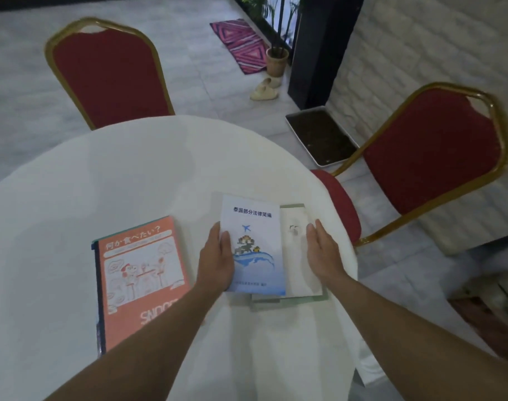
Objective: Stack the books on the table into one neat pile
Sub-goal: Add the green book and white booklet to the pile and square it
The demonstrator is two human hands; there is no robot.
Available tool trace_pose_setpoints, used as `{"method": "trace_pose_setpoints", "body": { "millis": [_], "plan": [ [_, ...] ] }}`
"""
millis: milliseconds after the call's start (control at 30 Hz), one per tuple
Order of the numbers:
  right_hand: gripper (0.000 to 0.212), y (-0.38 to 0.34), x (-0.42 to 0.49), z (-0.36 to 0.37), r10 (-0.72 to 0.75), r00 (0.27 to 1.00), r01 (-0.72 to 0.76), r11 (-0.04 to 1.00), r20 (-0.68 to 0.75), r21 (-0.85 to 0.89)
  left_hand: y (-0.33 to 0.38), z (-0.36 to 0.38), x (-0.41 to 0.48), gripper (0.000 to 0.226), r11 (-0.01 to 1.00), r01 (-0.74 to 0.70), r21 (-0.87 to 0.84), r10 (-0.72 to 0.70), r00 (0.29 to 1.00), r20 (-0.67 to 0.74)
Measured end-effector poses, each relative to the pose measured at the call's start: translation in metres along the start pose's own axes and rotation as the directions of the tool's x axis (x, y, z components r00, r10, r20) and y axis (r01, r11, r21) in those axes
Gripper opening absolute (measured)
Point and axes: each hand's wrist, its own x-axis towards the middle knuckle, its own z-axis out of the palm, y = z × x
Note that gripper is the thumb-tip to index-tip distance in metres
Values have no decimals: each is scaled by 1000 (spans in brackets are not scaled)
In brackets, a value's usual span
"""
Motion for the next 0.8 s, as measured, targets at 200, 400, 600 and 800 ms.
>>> {"method": "trace_pose_setpoints", "body": {
  "millis": [200, 400, 600, 800],
  "plan": [
    [73, 10, -10, -13, 80, 993, -91, 987, 88, 131, 1, 66, -3, 35, 993, -3, 114, 0, 1000, 25],
    [84, 30, 12, 4, 105, 988, -107, 994, 114, 15, 5, 85, -4, 44, 919, 186, 347, -168, 982, -82],
    [101, 13, 21, 8, 241, 965, -233, 969, 108, -76, 9, 84, 14, 50, 855, 408, 322, -427, 904, -13],
    [107, 7, 17, 9, 304, 941, -299, 953, 147, -51, 6, 68, 22, 71, 818, 571, 64, -574, 817, 51]
  ]
}}
